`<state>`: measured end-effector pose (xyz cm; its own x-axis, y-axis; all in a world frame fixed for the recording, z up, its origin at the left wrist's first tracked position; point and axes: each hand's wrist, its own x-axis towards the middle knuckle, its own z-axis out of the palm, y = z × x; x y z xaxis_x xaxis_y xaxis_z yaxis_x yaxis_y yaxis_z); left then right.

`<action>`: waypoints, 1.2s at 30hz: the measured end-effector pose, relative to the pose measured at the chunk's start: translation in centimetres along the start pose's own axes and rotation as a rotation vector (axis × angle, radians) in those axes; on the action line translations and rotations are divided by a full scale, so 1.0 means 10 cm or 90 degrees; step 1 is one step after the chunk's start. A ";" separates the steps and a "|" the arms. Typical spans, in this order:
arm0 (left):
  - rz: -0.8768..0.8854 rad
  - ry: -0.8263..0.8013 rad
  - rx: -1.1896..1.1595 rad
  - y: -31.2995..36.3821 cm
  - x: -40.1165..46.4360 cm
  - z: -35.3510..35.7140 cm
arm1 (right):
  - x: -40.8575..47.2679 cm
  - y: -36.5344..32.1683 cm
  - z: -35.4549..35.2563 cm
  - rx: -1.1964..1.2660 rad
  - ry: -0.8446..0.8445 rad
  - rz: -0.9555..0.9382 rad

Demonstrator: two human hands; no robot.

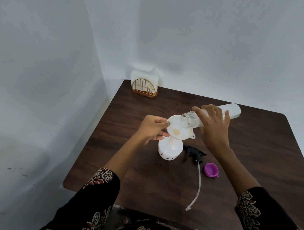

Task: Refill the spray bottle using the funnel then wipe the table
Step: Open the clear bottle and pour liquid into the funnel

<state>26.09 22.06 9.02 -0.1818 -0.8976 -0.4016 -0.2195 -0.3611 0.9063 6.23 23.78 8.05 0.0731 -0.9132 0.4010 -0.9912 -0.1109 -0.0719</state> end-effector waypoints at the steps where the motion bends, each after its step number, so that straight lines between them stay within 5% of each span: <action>1: 0.000 0.000 0.000 0.00 0.00 0.00 | 0.00 0.00 0.01 -0.004 -0.001 -0.002; 36: -0.008 0.000 0.004 0.01 0.02 -0.08 | 0.05 0.00 0.07 -0.034 0.019 -0.013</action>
<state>26.78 21.62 9.10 -0.1786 -0.8931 -0.4129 -0.2275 -0.3708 0.9004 6.34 23.03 7.64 0.0901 -0.8988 0.4291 -0.9941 -0.1073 -0.0159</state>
